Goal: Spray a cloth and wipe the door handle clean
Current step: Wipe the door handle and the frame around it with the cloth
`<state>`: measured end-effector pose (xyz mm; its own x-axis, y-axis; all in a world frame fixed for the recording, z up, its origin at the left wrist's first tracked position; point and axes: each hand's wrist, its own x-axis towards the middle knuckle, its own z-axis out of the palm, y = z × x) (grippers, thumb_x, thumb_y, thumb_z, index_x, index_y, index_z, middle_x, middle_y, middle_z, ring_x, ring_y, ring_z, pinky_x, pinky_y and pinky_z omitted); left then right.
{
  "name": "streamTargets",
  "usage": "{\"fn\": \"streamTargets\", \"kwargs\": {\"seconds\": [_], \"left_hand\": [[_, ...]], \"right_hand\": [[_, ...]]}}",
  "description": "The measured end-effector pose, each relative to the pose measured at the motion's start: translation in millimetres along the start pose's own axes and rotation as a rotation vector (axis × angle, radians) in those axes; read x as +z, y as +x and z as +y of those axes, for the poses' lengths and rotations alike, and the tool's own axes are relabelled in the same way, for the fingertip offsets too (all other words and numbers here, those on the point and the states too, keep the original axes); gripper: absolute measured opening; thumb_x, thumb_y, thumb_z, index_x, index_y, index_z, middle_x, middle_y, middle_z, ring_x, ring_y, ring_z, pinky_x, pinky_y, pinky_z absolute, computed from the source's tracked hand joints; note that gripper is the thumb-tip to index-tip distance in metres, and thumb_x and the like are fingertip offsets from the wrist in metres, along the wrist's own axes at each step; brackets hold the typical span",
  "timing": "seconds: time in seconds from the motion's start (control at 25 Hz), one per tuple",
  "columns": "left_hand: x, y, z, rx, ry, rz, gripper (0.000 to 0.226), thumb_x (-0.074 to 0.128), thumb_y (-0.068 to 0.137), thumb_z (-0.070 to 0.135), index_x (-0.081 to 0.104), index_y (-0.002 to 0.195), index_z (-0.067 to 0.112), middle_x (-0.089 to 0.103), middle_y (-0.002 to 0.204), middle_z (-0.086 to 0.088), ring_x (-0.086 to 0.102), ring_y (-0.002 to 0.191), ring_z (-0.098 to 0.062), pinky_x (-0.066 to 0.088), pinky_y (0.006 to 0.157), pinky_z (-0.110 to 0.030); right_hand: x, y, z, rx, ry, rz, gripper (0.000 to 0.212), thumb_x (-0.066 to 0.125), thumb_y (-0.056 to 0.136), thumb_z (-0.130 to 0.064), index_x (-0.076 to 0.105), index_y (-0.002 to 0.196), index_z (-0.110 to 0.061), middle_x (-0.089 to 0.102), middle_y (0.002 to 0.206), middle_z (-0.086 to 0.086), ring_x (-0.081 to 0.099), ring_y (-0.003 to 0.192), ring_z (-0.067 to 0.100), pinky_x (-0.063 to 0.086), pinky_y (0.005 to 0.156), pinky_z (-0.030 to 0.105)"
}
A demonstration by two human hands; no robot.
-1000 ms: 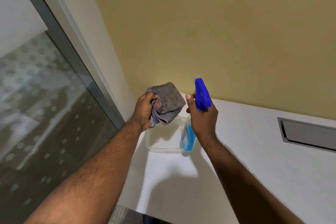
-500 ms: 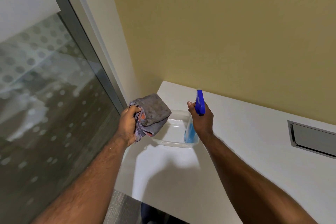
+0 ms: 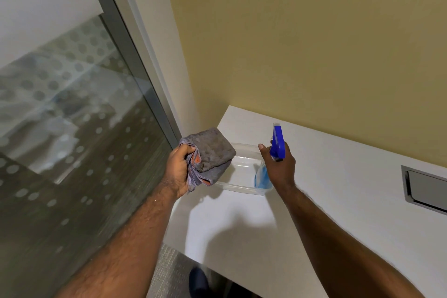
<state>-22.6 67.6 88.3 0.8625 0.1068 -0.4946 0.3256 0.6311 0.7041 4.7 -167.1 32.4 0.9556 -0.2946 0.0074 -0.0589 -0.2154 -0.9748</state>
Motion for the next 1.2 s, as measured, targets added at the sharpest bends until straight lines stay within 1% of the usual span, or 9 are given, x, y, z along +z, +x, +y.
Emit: {"fn": "streamTargets", "kwargs": {"seconds": [0.12,0.28,0.44,0.56,0.64,0.72,0.92,1.08,1.2], "left_hand": [[-3.9,-10.0,-2.1,-0.003,0.020,0.007,0.046,0.040,0.090,0.009,0.052,0.130,-0.010,0.053,0.131,-0.037,0.054,0.120,-0.051,0.041,0.102,-0.065],[-11.9,-27.4,-2.8,0.001,0.034,0.010,0.045,0.039,0.091,0.008,0.052,0.130,-0.011,0.051,0.132,-0.039,0.051,0.123,-0.053,0.036,0.105,-0.069],[-25.8,-57.8,-1.7,0.006,0.047,0.006,0.046,0.038,0.091,0.008,0.050,0.130,-0.013,0.049,0.133,-0.041,0.048,0.124,-0.055,0.034,0.104,-0.071],[-46.7,-92.4,-3.9,-0.009,0.048,-0.008,0.050,0.040,0.089,0.008,0.044,0.132,-0.017,0.049,0.130,-0.040,0.048,0.123,-0.054,0.033,0.104,-0.072],[-64.6,-118.9,-8.0,-0.024,0.021,-0.015,0.050,0.042,0.088,0.009,0.044,0.129,-0.019,0.049,0.124,-0.038,0.050,0.119,-0.052,0.032,0.106,-0.070],[-83.1,-148.1,-11.4,-0.026,-0.017,-0.032,0.045,0.043,0.087,0.010,0.050,0.125,-0.014,0.048,0.119,-0.034,0.051,0.113,-0.046,0.032,0.108,-0.067],[-126.9,-213.1,-12.4,0.044,-0.105,-0.030,0.039,0.043,0.087,0.010,0.059,0.116,-0.010,0.064,0.102,-0.026,0.062,0.097,-0.036,0.048,0.097,-0.051],[-153.3,-256.7,-3.9,0.245,-0.037,0.042,0.025,0.040,0.088,-0.002,0.065,0.087,0.000,0.072,0.081,-0.012,0.068,0.078,-0.024,0.056,0.071,-0.031],[-171.8,-289.6,2.9,0.334,0.052,0.120,0.022,0.043,0.088,-0.001,0.064,0.090,0.004,0.067,0.086,-0.013,0.062,0.083,-0.023,0.052,0.079,-0.032]], "right_hand": [[-2.8,-13.7,8.1,0.027,-0.067,0.026,0.053,0.073,0.084,-0.034,0.049,0.127,-0.013,0.060,0.119,0.007,0.057,0.106,0.021,0.048,0.080,0.018],[-5.4,-49.5,7.6,0.079,-0.217,0.166,0.080,0.077,0.080,-0.037,0.035,0.143,-0.009,0.043,0.141,0.012,0.046,0.126,0.025,0.044,0.096,0.034],[3.1,-122.2,8.0,0.038,-0.199,0.342,0.056,0.071,0.087,-0.028,0.043,0.131,-0.008,0.047,0.124,0.013,0.057,0.105,0.028,0.053,0.083,0.038],[26.5,-176.8,-6.8,0.249,0.035,0.087,0.031,0.051,0.098,-0.035,0.057,0.113,-0.008,0.061,0.096,0.009,0.064,0.087,0.031,0.048,0.071,0.032],[42.4,-207.0,-29.1,0.463,0.231,-0.263,0.051,0.033,0.098,-0.056,0.060,0.118,-0.017,0.066,0.100,0.003,0.064,0.091,0.025,0.050,0.075,0.036],[57.4,-233.8,-53.4,0.533,0.471,-0.470,0.059,0.029,0.091,-0.069,0.055,0.126,-0.028,0.067,0.115,-0.005,0.064,0.107,0.020,0.052,0.086,0.039],[82.3,-289.6,-92.2,0.404,0.785,-0.490,0.049,0.059,0.089,-0.039,0.057,0.128,-0.009,0.069,0.119,0.013,0.066,0.110,0.027,0.055,0.087,0.039],[91.9,-327.8,-115.3,0.289,0.676,-0.479,0.045,0.059,0.094,-0.036,0.054,0.130,-0.010,0.066,0.123,0.014,0.064,0.113,0.029,0.051,0.096,0.046],[91.5,-354.7,-140.3,0.211,0.572,-0.518,0.041,0.065,0.090,-0.037,0.060,0.124,-0.014,0.069,0.118,0.010,0.068,0.106,0.022,0.055,0.090,0.040]]}}
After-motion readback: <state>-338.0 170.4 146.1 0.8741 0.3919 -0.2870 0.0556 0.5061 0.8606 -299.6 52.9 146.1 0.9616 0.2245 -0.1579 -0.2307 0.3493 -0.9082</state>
